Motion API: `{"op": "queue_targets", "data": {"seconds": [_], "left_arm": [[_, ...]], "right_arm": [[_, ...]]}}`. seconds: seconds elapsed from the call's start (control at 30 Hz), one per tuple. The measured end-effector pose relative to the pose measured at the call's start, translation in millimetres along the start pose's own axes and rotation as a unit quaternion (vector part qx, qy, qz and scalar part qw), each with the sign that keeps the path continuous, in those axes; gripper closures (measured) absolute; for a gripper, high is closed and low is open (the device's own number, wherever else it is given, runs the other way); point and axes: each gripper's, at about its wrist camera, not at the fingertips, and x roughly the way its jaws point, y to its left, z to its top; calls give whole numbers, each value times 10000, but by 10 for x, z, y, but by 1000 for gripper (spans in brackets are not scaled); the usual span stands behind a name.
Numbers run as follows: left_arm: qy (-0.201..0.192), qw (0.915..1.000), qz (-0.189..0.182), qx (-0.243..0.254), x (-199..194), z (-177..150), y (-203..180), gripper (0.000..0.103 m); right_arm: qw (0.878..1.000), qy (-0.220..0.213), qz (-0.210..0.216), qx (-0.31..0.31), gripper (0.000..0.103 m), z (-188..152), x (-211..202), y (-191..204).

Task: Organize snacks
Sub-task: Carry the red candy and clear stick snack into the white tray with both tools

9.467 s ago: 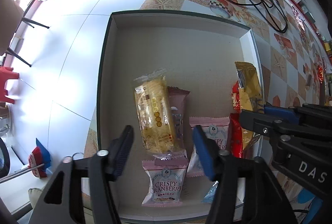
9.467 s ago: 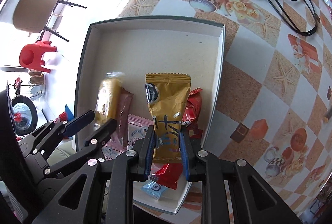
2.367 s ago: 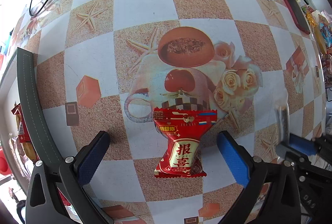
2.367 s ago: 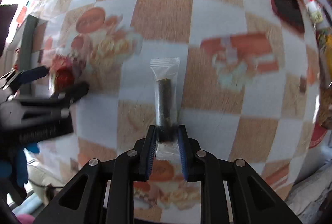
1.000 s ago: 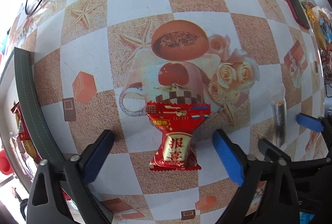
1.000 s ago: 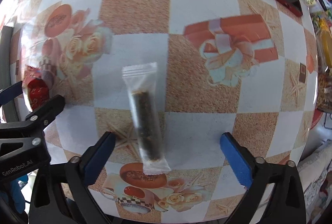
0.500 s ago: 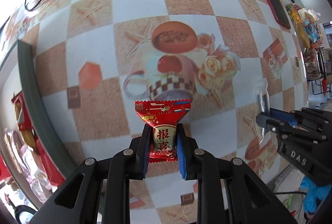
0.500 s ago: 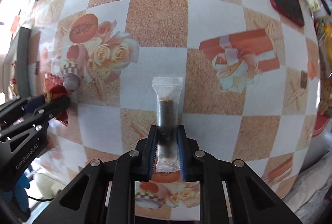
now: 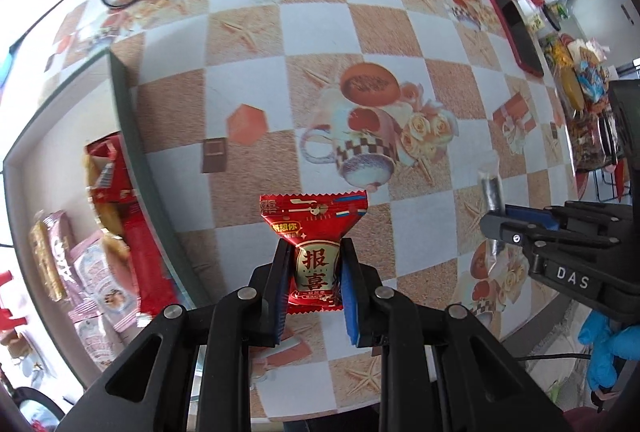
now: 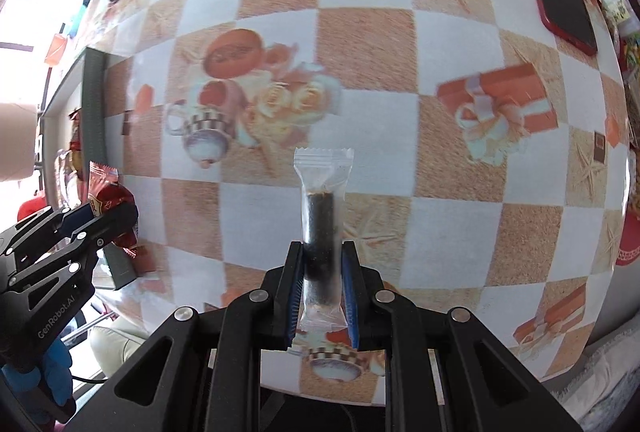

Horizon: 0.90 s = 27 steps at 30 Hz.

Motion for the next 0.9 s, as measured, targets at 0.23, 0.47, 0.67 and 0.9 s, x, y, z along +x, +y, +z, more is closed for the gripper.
{"op": "queue_targets", "data": {"seconds": [0.23, 0.47, 0.67, 0.9], "left_arm": [[-286, 9992, 134, -234, -174, -56, 300, 78], [-451, 9972, 237, -542, -307, -144, 615, 78], [-526, 9948, 285, -828, -387, -238, 951, 78], [-513, 9905, 361, -1227, -397, -391, 1339, 78]], "right_arm": [[9990, -118, 6, -436, 83, 137, -100, 476], [9964, -200, 18, -824, 83, 300, -124, 1013], [9928, -213, 39, -1177, 83, 371, -124, 1304], [9874, -159, 62, -1575, 83, 373, -95, 1728]]}}
